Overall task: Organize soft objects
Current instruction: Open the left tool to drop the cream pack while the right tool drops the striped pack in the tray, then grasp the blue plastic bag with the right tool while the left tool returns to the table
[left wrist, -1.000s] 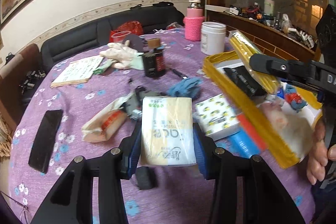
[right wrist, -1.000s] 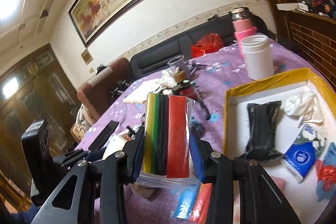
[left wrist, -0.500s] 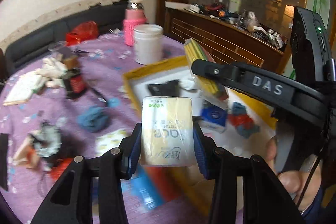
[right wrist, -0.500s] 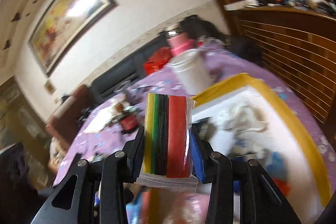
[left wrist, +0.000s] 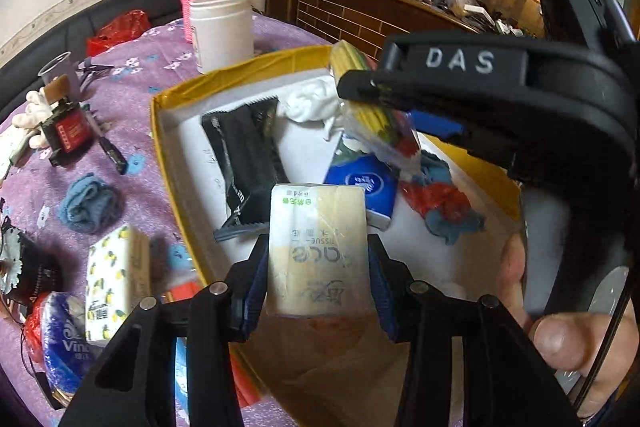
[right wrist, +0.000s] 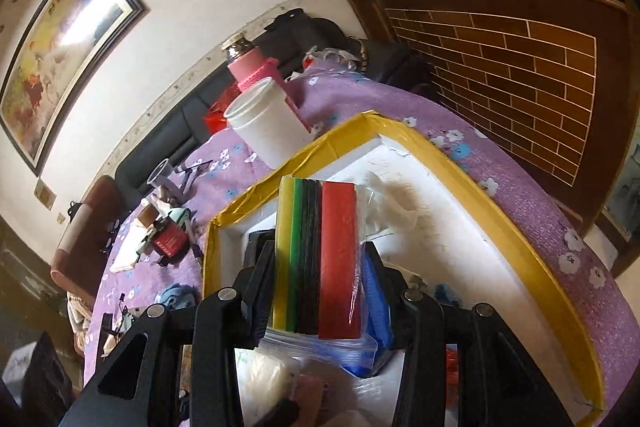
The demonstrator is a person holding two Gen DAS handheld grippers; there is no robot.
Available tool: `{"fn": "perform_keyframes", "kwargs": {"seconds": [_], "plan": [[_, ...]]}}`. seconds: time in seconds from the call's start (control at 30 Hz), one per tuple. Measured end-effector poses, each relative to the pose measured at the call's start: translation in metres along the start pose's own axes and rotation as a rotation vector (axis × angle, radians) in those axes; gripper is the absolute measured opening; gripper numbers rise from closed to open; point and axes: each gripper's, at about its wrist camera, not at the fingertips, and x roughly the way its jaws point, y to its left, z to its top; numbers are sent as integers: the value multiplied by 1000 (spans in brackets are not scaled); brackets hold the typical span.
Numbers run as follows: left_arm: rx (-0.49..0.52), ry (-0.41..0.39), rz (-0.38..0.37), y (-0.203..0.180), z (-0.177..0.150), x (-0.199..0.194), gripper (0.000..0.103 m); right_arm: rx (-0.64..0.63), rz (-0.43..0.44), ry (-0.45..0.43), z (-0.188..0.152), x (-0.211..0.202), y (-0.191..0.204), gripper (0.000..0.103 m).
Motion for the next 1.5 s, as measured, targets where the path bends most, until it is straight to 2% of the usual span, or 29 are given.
{"fn": "perform_keyframes", "kwargs": {"seconds": [0.07,0.13,0.17,0.3,0.4,0.5,0.6,0.83,0.9,0.97,1.0,1.03,1.13,1.2,1.23,1.33,1.43,1.5], "plan": [[1,2,-6,0,-1,-1,53,11,5,9,0,3,-2,51],[-2,-4,2,1,-2,-4,57,8,-7,10,1,3,-1,65],[-4,-8,3,2,-2,-6,59,7,-7,4,1,3,-1,66],[-20,-20,-6,5,-3,-16,62,-15,-18,-55,1,-9,4,66],[-21,-34,-7,7,-4,-28,62,-47,14,-119,0,-22,12,66],[-12,-61,9,10,-7,-45,63,-131,46,-233,-6,-42,31,66],[-14,-87,27,18,-15,-64,65,-225,69,-301,-16,-52,51,66],[-41,-157,101,56,-48,-118,66,-357,149,-315,-34,-51,80,67],[-68,-175,128,73,-62,-133,69,-378,178,-335,-40,-53,86,67],[-116,-208,136,96,-79,-150,80,-392,240,-295,-44,-50,93,71],[-156,-229,138,111,-90,-159,82,-401,239,-282,-46,-48,95,77],[-182,-239,142,121,-97,-164,84,-420,222,-267,-49,-45,100,81],[-257,-222,213,155,-117,-174,84,-448,227,-155,-57,-33,115,81],[-291,-200,290,174,-126,-175,84,-440,258,-59,-64,-24,126,81],[-312,-193,305,181,-129,-175,84,-454,287,-5,-70,-20,134,82],[-391,-193,275,206,-138,-174,84,-459,367,171,-87,-9,156,82],[-424,-193,287,218,-144,-164,84,-370,419,346,-101,12,164,82],[-435,-181,298,221,-149,-155,84,-302,432,422,-110,26,164,81]]}}
